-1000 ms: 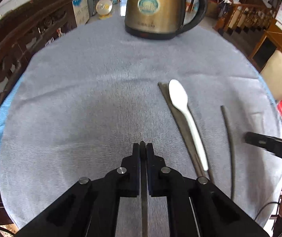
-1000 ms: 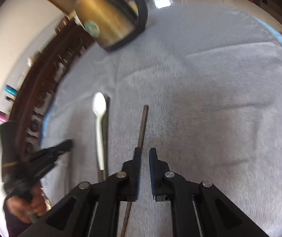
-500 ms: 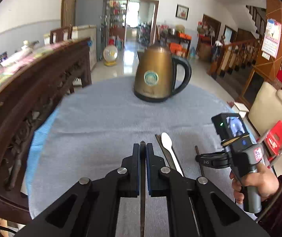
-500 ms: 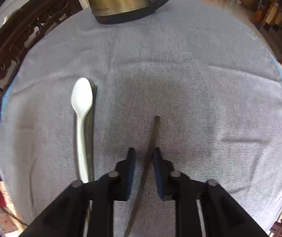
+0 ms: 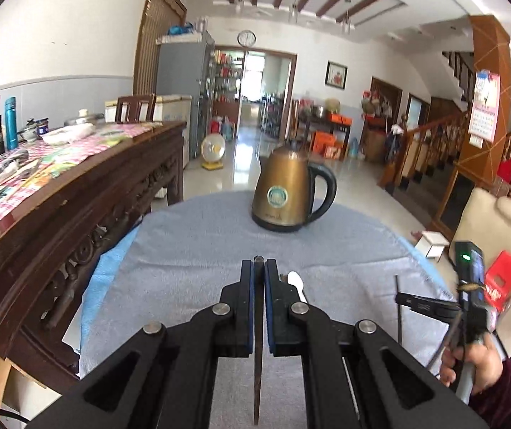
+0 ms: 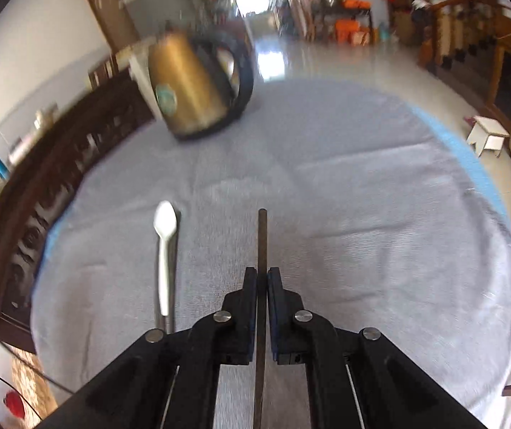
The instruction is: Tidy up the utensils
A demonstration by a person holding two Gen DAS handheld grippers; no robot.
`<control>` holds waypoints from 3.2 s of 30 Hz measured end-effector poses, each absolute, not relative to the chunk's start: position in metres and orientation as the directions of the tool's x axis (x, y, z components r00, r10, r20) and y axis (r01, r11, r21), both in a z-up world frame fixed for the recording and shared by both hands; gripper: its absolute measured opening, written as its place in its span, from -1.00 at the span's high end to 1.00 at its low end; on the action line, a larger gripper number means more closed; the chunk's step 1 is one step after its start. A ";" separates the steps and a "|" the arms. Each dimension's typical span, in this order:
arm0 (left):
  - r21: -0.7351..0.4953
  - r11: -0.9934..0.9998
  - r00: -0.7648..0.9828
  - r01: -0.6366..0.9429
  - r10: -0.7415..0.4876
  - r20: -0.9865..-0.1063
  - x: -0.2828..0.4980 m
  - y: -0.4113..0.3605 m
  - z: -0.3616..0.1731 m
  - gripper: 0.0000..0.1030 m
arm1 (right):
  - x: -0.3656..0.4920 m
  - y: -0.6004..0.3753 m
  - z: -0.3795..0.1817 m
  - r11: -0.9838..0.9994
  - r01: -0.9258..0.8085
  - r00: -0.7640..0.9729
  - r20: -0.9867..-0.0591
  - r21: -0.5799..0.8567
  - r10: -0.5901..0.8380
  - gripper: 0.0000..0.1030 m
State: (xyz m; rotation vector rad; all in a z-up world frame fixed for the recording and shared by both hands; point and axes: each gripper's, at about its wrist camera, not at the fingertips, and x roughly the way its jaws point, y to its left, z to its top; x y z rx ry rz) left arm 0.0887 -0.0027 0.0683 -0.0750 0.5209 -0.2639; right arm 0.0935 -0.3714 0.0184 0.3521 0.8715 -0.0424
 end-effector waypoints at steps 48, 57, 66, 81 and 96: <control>-0.188 0.891 0.775 0.414 -0.453 -0.439 0.012 -0.037 0.088 0.48 | -0.098 -0.269 0.151 0.962 -0.130 0.847 -0.477 0.239 0.234 0.84; -0.140 0.937 0.846 0.321 -0.350 -0.403 -0.007 -0.003 0.107 -0.37 | -0.108 -0.306 0.158 0.941 -0.074 0.872 -0.436 0.330 0.222 0.51; 0.058 0.989 0.915 0.138 -0.105 -0.388 -0.032 0.007 0.118 -0.66 | -0.115 -0.314 0.166 0.939 -0.050 0.879 -0.431 0.340 0.203 0.47; 0.179 0.984 0.941 0.023 0.039 -0.337 -0.059 0.027 0.129 -0.80 | -0.136 -0.288 0.184 0.954 -0.071 0.900 -0.394 0.290 0.187 -0.20; 0.244 0.968 0.877 0.054 0.071 -0.476 -0.062 0.012 0.093 -0.94 | -0.139 -0.279 0.167 0.952 -0.073 0.882 -0.427 0.297 0.201 -0.22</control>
